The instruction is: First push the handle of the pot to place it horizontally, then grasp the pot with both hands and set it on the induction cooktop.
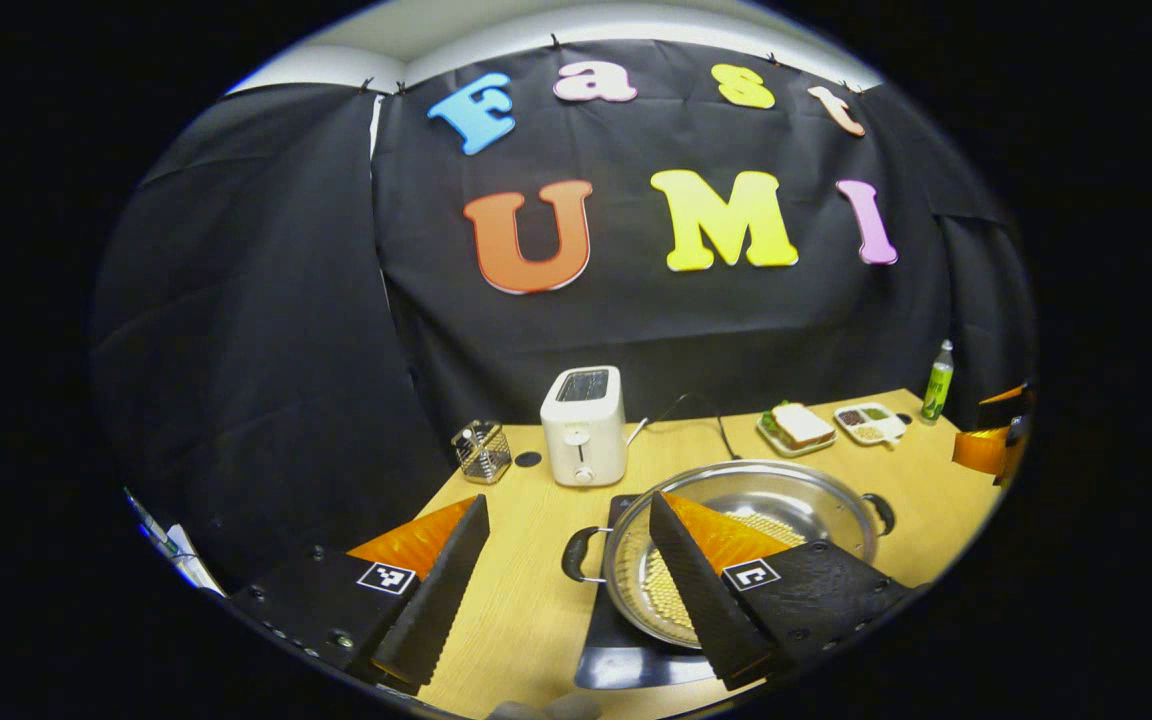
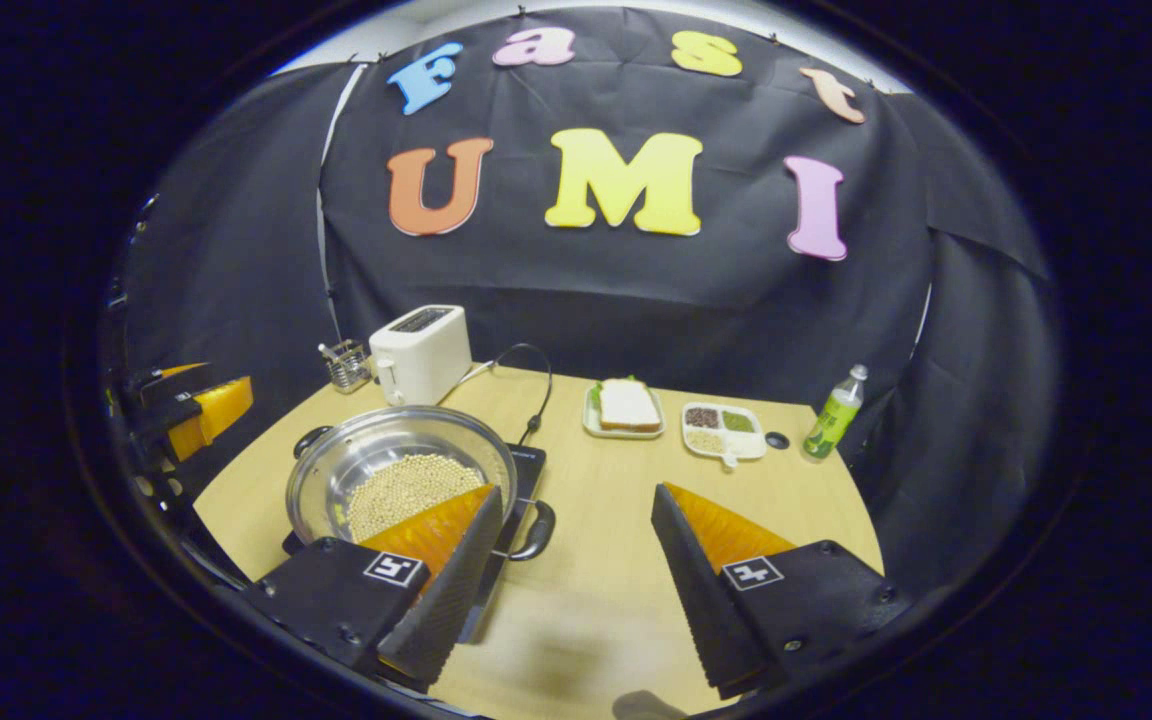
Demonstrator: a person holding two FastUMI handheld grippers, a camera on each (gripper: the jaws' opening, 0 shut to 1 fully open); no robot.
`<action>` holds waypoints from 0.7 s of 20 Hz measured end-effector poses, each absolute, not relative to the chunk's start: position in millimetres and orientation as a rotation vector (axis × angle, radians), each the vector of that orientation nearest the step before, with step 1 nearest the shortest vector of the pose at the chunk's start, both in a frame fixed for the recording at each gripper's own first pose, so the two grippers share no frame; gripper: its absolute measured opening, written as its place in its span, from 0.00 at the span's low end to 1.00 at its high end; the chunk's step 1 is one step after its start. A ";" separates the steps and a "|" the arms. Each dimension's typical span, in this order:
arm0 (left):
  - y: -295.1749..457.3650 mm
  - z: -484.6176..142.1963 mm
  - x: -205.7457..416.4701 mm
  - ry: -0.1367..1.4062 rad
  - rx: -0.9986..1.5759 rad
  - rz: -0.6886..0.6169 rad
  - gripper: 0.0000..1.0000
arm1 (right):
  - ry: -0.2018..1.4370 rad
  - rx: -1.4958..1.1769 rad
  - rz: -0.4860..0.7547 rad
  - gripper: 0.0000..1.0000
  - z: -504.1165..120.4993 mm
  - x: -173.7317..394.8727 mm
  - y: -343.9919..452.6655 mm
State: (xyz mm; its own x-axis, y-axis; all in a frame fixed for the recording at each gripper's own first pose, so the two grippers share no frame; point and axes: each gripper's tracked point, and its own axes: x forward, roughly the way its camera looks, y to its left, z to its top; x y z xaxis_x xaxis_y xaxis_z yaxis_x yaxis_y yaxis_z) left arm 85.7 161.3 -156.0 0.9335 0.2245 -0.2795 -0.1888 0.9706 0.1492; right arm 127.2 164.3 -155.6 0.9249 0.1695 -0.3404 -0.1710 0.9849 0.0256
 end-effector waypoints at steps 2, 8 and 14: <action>132.3 -131.6 50.9 0.249 0.127 0.233 0.95 | 0.288 0.015 0.161 0.95 -134.7 99.2 131.4; 49.1 -73.5 -27.5 0.157 0.155 0.234 0.95 | 0.179 0.015 0.143 1.00 -100.6 21.7 31.6; 14.2 -14.5 -50.1 0.086 0.105 0.209 0.95 | 0.111 0.065 0.103 0.99 -67.7 -21.8 -21.0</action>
State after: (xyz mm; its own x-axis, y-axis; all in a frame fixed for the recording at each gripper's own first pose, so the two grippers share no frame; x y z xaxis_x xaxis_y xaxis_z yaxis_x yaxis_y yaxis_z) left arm -50.1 14.2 -14.5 0.9747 0.2111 -0.0738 -0.2022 0.9728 0.1129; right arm -21.8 -21.0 -67.7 0.9885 0.1065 -0.1072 -0.0992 0.9925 0.0707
